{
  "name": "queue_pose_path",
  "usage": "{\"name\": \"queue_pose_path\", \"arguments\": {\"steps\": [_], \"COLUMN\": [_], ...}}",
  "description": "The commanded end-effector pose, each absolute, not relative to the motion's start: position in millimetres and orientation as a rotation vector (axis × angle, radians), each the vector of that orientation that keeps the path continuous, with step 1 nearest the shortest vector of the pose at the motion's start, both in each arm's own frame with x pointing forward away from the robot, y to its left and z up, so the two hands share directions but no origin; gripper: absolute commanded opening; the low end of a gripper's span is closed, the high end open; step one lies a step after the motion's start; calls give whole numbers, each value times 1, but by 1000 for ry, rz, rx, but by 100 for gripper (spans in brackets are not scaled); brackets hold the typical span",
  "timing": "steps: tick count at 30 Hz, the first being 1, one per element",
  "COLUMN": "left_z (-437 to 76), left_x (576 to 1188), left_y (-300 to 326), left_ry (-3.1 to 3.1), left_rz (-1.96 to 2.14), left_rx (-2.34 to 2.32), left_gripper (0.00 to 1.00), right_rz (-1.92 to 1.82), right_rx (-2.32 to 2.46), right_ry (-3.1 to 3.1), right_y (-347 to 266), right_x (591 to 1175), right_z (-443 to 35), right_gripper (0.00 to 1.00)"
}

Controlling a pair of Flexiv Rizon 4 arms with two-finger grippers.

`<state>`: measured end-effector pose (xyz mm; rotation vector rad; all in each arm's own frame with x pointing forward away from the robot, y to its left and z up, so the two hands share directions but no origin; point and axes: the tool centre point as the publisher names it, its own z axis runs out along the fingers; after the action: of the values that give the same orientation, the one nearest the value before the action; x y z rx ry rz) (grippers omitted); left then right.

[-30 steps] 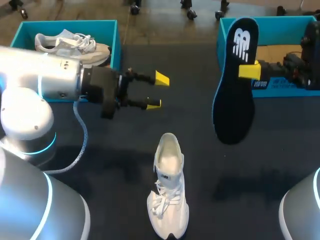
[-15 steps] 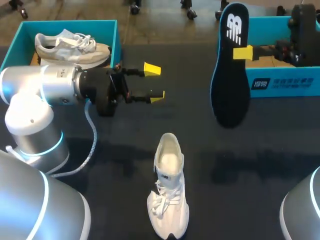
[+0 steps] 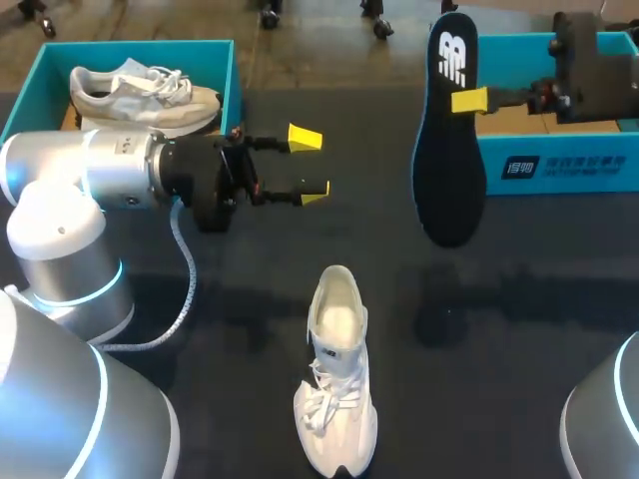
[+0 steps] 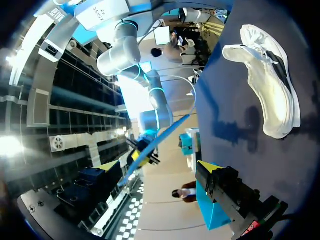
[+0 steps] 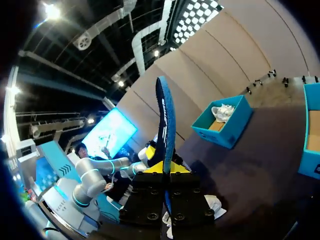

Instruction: Take the shoe out of the shoebox, open the shoe tongue, remove and reinsert the insole, then place the shoe into the shoebox

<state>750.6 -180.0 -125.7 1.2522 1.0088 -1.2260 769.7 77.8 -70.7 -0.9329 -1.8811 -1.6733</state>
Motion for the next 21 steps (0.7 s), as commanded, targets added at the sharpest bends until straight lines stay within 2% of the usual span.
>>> {"name": "queue_pose_path", "arguments": {"steps": [1, 18, 21], "left_z": [-126, -126, -126], "left_x": [751, 751, 751], "left_y": [-181, -181, -181], "left_ry": [1008, 1008, 1008], "left_rz": [-1224, -1224, -1224], "left_rx": [1252, 1252, 1252], "left_gripper": [100, 100, 100], "right_rz": [-1535, -1535, -1450], "right_rx": [-970, -970, -1091], "right_ry": [-1900, -1900, -1853], "right_y": [88, 88, 95], "right_x": [802, 802, 812], "right_z": [-83, -83, -90], "right_gripper": [0, 0, 0]}}
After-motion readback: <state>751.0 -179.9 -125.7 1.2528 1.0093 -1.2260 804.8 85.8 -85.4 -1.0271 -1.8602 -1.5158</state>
